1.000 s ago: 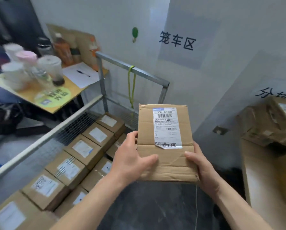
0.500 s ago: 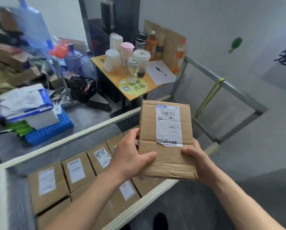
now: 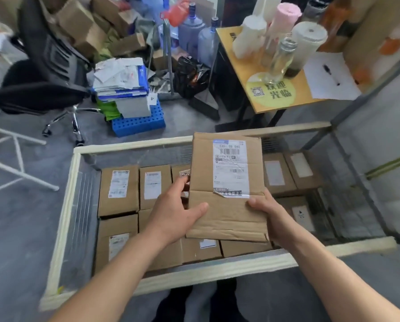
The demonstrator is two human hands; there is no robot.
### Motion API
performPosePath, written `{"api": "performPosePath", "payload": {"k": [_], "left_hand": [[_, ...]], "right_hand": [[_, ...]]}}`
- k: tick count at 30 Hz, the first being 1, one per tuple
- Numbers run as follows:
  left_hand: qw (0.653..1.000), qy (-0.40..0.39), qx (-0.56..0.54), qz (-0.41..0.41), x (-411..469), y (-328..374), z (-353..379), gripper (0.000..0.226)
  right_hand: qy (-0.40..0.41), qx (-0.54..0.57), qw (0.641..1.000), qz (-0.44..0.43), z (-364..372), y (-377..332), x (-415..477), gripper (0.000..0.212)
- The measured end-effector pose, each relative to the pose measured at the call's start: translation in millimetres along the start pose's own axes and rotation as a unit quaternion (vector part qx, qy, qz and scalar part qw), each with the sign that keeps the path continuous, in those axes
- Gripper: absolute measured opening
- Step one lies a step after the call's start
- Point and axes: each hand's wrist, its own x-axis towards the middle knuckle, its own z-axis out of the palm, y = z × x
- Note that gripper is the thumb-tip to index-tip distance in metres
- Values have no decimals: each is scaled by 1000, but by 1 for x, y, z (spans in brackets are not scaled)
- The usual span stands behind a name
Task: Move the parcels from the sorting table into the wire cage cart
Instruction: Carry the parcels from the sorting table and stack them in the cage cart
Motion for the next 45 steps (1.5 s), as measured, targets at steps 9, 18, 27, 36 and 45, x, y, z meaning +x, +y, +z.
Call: {"api": "performPosePath", "payload": {"k": [9, 18, 27, 36, 45], "left_hand": [[995, -13, -45, -88, 17, -65, 36, 74], [991, -14, 58, -122, 28, -142, 59, 67], [979, -76, 128, -138, 41, -205, 74, 64], [964, -152, 153, -157, 59, -242, 106, 76], [942, -178, 227, -173, 69, -257, 129, 77]], "right_hand": [[-53, -63, 995, 54, -27, 61, 65, 94], [-34, -93, 989, 109, -37, 124, 116, 110], [-57, -91, 980, 169, -42, 191, 141, 122], [-74, -121, 971, 194, -40, 223, 158, 123], [-101, -116, 966, 207, -36, 238, 170, 121]]}}
